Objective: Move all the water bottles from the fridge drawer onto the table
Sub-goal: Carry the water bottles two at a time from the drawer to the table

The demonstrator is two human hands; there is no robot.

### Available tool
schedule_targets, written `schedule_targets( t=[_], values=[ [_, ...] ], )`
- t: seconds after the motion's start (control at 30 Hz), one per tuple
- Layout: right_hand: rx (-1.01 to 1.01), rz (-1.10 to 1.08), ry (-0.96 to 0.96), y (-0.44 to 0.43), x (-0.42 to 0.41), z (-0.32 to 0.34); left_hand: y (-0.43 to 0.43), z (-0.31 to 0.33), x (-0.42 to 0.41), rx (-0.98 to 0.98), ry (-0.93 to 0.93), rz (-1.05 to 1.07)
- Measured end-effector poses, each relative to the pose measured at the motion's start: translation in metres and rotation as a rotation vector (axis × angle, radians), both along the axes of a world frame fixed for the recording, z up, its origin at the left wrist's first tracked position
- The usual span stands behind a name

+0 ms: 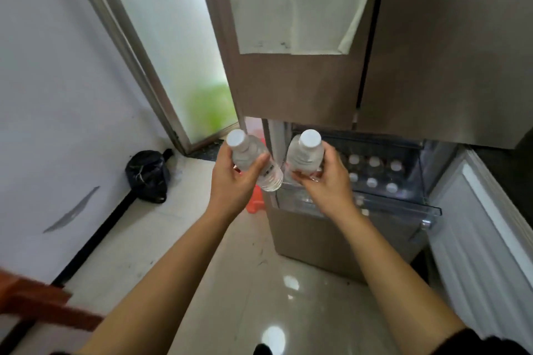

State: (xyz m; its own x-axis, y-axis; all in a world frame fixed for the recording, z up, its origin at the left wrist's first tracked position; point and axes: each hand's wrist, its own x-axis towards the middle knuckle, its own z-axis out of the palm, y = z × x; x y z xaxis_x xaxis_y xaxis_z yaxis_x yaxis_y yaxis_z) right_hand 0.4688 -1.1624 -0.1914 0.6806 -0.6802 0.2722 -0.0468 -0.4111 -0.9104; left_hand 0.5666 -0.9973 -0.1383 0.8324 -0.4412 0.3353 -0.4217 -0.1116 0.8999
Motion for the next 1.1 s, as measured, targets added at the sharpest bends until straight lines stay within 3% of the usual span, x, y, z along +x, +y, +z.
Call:
schedule_targets(
  t=[0.3, 0.7, 1.1],
  values=[
    [-0.089, 0.432, 0.034, 0.193, 0.092, 0.025, 0.222, 0.023, 0.041, -0.053, 0.001, 0.217],
    [-0.135, 0.938, 0.065, 0.603, 0.228, 0.006, 0.636, 0.009, 0.087, -0.049, 0.079, 0.656],
    [-0.131, 1.452, 0.07, 0.89, 0.344, -0.026, 0.88, -0.024, 0.132, -0.005, 0.107, 1.162]
  ],
)
